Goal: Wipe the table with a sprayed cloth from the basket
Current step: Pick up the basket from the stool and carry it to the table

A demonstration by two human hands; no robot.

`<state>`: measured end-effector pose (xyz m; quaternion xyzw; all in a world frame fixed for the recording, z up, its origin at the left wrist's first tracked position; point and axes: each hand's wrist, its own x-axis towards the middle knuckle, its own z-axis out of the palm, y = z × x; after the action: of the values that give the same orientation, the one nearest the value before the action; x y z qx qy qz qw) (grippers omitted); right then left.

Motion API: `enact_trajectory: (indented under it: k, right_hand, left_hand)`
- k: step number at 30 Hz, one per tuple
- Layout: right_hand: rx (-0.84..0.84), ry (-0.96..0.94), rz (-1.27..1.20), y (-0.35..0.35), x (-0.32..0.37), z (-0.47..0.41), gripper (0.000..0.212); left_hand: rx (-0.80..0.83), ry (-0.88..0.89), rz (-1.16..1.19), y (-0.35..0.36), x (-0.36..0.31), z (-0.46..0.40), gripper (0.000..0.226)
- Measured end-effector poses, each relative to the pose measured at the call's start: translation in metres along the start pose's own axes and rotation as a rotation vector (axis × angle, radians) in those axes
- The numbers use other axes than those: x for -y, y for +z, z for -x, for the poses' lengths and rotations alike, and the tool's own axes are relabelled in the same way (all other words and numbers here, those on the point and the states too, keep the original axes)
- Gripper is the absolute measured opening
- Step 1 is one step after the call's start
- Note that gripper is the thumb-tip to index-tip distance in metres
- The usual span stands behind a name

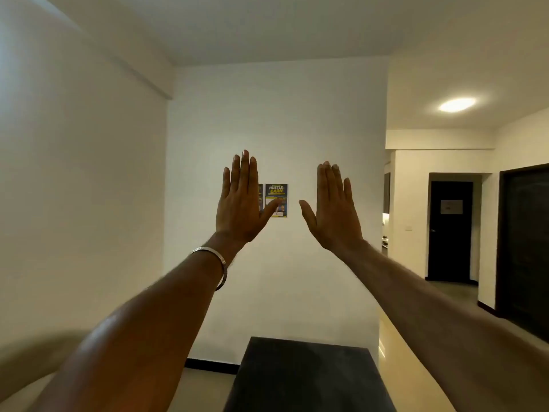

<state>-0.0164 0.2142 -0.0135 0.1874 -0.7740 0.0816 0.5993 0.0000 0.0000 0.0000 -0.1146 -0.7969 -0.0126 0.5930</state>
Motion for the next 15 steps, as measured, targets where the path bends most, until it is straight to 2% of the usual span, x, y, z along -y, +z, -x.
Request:
enact_trajectory:
  k: [6, 15]
  right_hand:
    - [0.044, -0.007, -0.044, 0.013, 0.041, -0.004, 0.080]
    - [0.023, -0.018, -0.136, 0.035, 0.106, -0.003, 0.079]
  left_hand:
    - [0.028, -0.023, -0.095, -0.018, 0.039, 0.015, 0.095]
    - [0.066, -0.044, -0.202, -0.046, 0.096, 0.048, 0.092]
